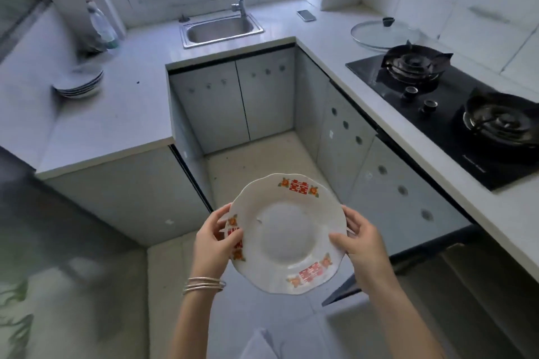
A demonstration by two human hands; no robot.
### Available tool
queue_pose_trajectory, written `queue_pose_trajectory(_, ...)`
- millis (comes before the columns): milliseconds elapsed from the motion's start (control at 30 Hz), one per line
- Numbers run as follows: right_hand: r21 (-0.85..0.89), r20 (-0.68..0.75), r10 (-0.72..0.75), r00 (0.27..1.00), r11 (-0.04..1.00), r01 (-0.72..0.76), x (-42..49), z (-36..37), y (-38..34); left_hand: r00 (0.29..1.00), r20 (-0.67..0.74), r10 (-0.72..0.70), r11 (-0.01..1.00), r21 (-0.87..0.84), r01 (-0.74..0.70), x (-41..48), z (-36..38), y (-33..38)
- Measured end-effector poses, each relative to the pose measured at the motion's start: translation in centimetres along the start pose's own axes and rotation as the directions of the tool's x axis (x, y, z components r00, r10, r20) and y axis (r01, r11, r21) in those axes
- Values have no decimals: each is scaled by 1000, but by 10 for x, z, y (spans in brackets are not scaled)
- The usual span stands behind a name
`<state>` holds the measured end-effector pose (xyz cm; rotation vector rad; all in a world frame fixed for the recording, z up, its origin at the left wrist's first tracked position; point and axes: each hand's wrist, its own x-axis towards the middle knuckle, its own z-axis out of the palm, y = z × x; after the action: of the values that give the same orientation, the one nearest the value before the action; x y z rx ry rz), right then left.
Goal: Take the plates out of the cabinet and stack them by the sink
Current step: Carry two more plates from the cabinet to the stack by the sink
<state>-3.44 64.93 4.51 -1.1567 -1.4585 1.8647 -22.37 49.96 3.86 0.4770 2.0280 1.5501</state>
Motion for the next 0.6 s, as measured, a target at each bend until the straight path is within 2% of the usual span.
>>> queue_pose_trajectory(300,3,102,-28,994,1000,28,64,125,-22,993,-117,-12,999,-33,8,76,-95,14)
queue_pose_trajectory(600,-75,169,44,985,997,-32,140,163,-24,976,-175,-129,986,-127,107,138,-103,1)
